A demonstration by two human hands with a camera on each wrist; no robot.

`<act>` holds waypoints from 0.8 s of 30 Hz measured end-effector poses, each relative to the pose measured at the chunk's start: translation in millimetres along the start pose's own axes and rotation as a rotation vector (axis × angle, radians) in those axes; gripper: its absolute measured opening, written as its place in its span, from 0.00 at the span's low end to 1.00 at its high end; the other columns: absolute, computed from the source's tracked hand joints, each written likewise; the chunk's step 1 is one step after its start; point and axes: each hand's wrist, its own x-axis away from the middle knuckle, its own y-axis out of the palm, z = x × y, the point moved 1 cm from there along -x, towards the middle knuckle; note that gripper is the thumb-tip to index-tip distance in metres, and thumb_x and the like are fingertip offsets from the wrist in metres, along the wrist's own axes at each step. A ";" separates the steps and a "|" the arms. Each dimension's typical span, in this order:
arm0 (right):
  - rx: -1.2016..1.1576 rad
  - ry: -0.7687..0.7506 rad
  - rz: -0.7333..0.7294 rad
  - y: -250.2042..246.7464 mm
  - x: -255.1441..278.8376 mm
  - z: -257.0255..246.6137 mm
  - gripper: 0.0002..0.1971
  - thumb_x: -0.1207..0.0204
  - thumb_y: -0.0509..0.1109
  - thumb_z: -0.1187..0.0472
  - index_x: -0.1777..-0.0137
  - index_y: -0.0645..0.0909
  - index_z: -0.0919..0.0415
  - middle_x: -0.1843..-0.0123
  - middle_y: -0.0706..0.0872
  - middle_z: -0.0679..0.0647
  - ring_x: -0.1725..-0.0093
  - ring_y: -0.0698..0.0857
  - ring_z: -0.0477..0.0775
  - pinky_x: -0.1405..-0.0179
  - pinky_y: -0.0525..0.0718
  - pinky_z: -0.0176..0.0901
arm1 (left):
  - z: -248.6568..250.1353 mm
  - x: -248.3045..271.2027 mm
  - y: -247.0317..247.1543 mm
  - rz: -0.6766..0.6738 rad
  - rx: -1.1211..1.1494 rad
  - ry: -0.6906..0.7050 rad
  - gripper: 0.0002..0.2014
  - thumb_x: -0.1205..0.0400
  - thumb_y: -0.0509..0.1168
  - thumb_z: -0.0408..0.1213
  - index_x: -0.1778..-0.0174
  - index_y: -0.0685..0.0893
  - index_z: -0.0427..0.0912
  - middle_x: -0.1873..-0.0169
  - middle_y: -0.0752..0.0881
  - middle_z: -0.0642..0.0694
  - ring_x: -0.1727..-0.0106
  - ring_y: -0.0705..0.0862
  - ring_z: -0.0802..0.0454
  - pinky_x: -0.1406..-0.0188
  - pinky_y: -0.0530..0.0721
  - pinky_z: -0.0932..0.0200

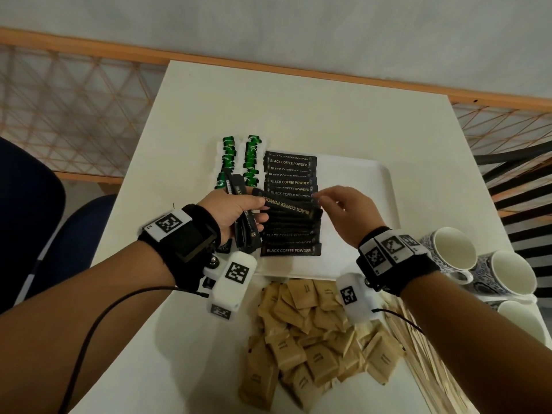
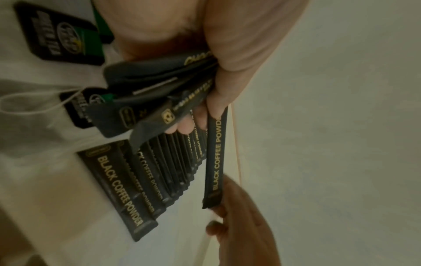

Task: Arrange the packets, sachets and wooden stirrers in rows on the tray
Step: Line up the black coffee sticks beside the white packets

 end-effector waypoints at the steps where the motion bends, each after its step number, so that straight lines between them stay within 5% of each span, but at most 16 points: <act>1: -0.089 0.000 -0.026 -0.6 1.1 -4.9 0.11 0.18 0.63 0.50 0.48 0.87 0.50 0.53 0.87 0.44 0.56 0.82 0.43 0.58 0.73 0.28 | -1.4 0.7 2.9 -0.010 -0.020 -0.004 0.04 0.20 0.67 0.26 0.52 0.84 0.36 0.65 0.88 0.41 0.70 0.88 0.51 0.71 0.88 0.57; 6: -0.136 -0.052 -0.147 2.9 12.2 -23.3 0.06 0.24 0.73 0.53 0.49 0.88 0.46 0.56 0.85 0.40 0.57 0.81 0.38 0.58 0.76 0.27 | -4.0 5.3 16.0 -0.033 -0.019 0.014 0.05 0.21 0.68 0.27 0.52 0.85 0.39 0.62 0.89 0.40 0.68 0.88 0.51 0.64 0.89 0.56; 9: -0.153 -0.010 -0.170 3.9 10.8 -23.4 0.04 0.28 0.77 0.57 0.59 0.86 0.45 0.64 0.85 0.41 0.65 0.81 0.38 0.64 0.77 0.26 | -2.5 10.0 20.2 -0.067 0.000 0.056 0.07 0.22 0.70 0.28 0.51 0.87 0.41 0.61 0.89 0.40 0.68 0.87 0.51 0.68 0.89 0.58; 13: -0.638 0.171 -0.153 0.7 8.5 -22.2 0.04 0.27 0.75 0.66 0.54 0.84 0.59 0.65 0.89 0.53 0.69 0.86 0.49 0.71 0.83 0.37 | -3.9 13.1 20.1 -0.082 -0.133 0.062 0.09 0.24 0.72 0.30 0.49 0.88 0.42 0.62 0.88 0.41 0.76 0.81 0.56 0.79 0.79 0.65; 16: -0.877 0.249 -0.187 -1.8 9.3 -20.0 0.05 0.25 0.72 0.68 0.50 0.83 0.65 0.63 0.91 0.57 0.66 0.89 0.52 0.63 0.89 0.43 | -9.2 12.0 16.7 -0.089 -0.193 0.017 0.13 0.26 0.75 0.30 0.46 0.88 0.38 0.64 0.87 0.41 0.80 0.77 0.58 0.83 0.76 0.66; 20: -0.832 0.247 -0.261 -2.6 14.5 -13.5 0.07 0.26 0.73 0.67 0.49 0.83 0.61 0.59 0.91 0.58 0.62 0.89 0.55 0.58 0.89 0.46 | -9.0 13.3 13.6 -0.072 -0.258 0.025 0.09 0.25 0.73 0.29 0.49 0.88 0.40 0.72 0.88 0.45 0.82 0.76 0.59 0.83 0.76 0.67; 24: -0.770 0.185 -0.206 -9.1 15.3 -2.7 0.08 0.26 0.72 0.67 0.52 0.88 0.54 0.61 0.89 0.51 0.65 0.84 0.46 0.62 0.82 0.38 | -4.7 10.7 4.5 -0.048 -0.432 0.093 0.09 0.26 0.75 0.30 0.52 0.89 0.40 0.78 0.84 0.47 0.80 0.77 0.57 0.81 0.76 0.65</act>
